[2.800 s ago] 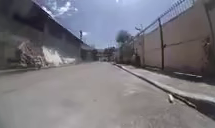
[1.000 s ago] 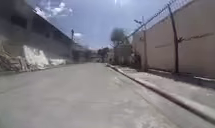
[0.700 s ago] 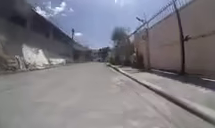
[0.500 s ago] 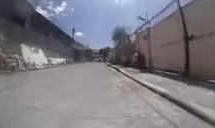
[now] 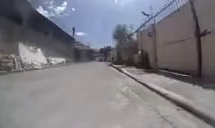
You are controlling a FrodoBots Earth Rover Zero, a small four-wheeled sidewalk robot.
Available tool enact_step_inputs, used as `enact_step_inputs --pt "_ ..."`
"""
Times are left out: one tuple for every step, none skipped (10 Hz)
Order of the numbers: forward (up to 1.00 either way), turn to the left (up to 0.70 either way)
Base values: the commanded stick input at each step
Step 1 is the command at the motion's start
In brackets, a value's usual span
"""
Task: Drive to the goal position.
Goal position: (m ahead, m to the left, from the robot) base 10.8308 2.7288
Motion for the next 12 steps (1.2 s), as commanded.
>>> enact_step_inputs --pt "0.85 0.0" --pt "0.85 0.0" --pt "0.85 0.0" --pt "0.85 0.0" --pt "0.85 0.0" --pt "0.85 0.0" --pt "0.85 0.0" --pt "0.85 0.0" --pt "0.85 0.0" --pt "0.85 0.0" --pt "0.85 0.0" --pt "0.85 0.0"
